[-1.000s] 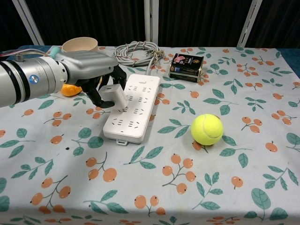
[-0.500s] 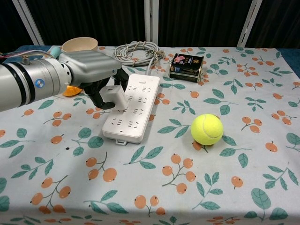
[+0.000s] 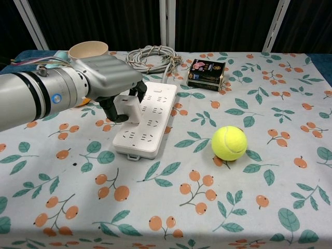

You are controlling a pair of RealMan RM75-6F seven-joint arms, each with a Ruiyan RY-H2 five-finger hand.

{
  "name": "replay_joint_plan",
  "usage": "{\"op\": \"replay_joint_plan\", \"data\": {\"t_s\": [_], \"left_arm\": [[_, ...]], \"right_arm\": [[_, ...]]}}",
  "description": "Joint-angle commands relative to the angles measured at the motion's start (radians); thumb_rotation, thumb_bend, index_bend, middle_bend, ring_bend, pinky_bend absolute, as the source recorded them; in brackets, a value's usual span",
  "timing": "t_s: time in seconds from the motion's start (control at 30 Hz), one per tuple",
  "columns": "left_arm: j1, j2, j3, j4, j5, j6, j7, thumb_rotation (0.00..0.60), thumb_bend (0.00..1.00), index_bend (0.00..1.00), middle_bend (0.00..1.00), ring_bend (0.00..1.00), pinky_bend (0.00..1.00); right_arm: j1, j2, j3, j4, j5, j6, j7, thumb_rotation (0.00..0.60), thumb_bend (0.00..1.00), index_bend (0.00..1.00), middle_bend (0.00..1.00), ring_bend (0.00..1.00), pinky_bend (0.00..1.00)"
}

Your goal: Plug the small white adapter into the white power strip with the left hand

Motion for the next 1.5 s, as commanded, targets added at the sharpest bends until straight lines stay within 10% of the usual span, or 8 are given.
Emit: {"op": "replay_joint_plan", "data": {"t_s": [0.03, 0.97, 1.2, 1.5], "left_arm": [[-0.021, -0.016, 0.002, -0.009, -0.035, 0.018, 0.044, 0.6, 0.52, 0.72, 0.8, 0.62, 0.51], [-0.066, -0.058, 0.017, 0.008, -0.1, 0.059, 0.109, 0.6, 0.51, 0.7, 0.79, 0.62, 0.51], [-0.048, -0.05, 0.014, -0.001, -0.041, 0.082, 0.063, 0.6, 0.18, 0.38, 0.53, 0.45, 0.49], [-0.009, 0.003, -0.002, -0.048, -0.004, 0.095, -0.024, 0.6, 0.11, 0.15, 0.29, 0.2, 0.25]], "right_arm": [[0.0, -0.001, 0.0, 0.002, 0.001, 0.0, 0.002, 0.6, 0.06, 0.03, 0.08, 0.0, 0.0], [-0.01, -0.006, 0.0, 0.018, 0.003, 0.011, 0.023, 0.6, 0.06, 0.03, 0.08, 0.0, 0.0], [-0.013, -0.005, 0.0, 0.018, 0.002, 0.014, 0.025, 0.6, 0.06, 0.03, 0.08, 0.0, 0.0], [-0.015, -0.004, 0.0, 0.017, -0.002, 0.018, 0.028, 0.6, 0.06, 0.03, 0.08, 0.0, 0.0]]}}
